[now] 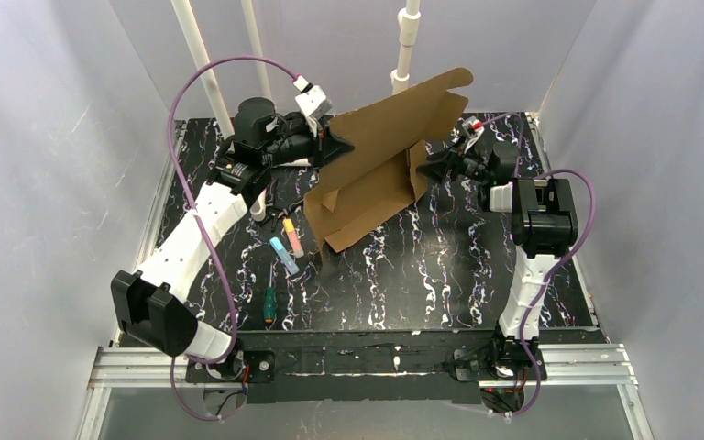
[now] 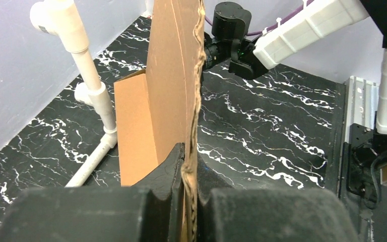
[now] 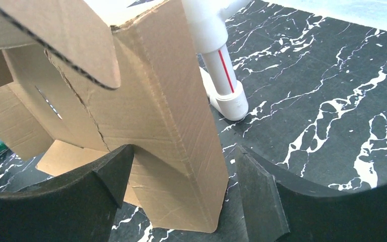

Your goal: Fold the paper box

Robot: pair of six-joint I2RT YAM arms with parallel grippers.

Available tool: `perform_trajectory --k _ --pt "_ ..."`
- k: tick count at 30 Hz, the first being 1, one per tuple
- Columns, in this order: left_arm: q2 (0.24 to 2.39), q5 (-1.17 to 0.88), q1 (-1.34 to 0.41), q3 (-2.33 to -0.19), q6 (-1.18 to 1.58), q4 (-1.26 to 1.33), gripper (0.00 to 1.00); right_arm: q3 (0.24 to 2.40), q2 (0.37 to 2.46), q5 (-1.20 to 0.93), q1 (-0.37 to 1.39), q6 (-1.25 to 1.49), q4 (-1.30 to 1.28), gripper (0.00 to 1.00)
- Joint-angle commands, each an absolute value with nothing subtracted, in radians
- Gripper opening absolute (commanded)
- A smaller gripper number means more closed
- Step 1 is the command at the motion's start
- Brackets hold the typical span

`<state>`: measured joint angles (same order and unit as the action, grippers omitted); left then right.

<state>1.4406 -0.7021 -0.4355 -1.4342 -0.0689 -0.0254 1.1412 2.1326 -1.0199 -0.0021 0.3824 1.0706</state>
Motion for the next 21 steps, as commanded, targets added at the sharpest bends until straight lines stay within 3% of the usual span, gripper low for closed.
perform_trajectory --k 1,8,15,21 --pt "1.408 -0.772 -0.436 -1.414 0.007 -0.015 0.0 1.147 2.122 -0.985 0.027 0.351 1.157 0.82" --pt "1.402 -0.784 -0.436 -1.401 0.079 0.032 0.0 1.128 2.109 -0.939 0.072 0.173 1.118 0.82" --pt "1.396 -0.756 -0.428 -1.397 0.098 0.032 0.0 1.047 2.104 -0.939 0.075 0.288 1.396 0.88" --pt "1.398 -0.756 -0.418 -1.39 0.138 0.055 0.0 1.023 2.086 -0.889 0.075 0.283 1.422 0.89"
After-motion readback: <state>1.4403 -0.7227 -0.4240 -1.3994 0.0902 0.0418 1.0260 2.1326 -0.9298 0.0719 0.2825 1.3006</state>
